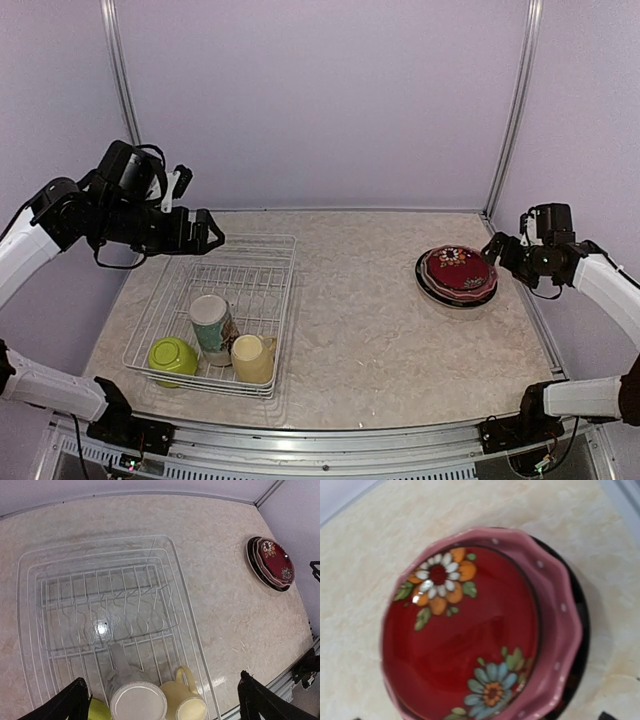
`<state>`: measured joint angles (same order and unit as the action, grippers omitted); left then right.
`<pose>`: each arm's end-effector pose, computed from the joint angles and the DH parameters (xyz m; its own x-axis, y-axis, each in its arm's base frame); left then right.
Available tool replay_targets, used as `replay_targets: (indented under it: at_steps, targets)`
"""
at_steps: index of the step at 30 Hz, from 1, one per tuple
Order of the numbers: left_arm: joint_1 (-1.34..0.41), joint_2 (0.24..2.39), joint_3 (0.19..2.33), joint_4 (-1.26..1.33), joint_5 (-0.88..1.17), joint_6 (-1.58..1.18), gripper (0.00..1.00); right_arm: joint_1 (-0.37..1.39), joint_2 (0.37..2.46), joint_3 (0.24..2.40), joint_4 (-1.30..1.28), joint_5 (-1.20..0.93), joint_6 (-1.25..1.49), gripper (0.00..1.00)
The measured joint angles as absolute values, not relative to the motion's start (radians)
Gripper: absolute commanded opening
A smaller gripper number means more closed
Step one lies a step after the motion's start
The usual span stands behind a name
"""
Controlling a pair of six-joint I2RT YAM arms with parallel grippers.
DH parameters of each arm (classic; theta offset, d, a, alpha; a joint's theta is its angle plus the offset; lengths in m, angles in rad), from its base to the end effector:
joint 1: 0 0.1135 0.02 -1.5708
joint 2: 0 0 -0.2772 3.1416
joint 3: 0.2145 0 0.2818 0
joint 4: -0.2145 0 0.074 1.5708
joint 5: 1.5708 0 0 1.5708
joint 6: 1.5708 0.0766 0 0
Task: Unload the mixed dishes from the dish rack
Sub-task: Grab the cup from the dish rack.
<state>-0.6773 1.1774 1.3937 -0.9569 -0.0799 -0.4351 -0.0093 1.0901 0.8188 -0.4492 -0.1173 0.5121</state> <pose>0.2226 -0.1712 0.3858 -0.7208 0.0405 -0.6920 0.3033 0.9161 -0.2623 0.2860 0.0063 0.2443 -0.6137 0.4924 -0.6172 0.2547 0.8634 0.4355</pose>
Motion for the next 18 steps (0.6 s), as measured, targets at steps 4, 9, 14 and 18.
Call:
replay_targets:
  at_steps: [4, 9, 14, 18]
  targets:
    - [-0.663, 1.134, 1.338, -1.063, -0.010, -0.543, 0.99, -0.009, 1.090, 0.814, -0.414, -0.155, 0.514, 1.00]
    - [-0.662, 1.197, 1.298, -1.142, 0.023, -0.611, 0.99, -0.009, 1.090, 0.808, -0.390, -0.190, 0.515, 1.00]
    - [-0.669, 1.306, 1.261, -1.169, 0.025, -0.641, 0.99, -0.009, 1.069, 0.794, -0.384, -0.210, 0.518, 1.00]
    - [-0.701, 1.352, 1.235, -1.168, 0.029, -0.650, 0.99, -0.009, 1.045, 0.785, -0.379, -0.224, 0.518, 1.00]
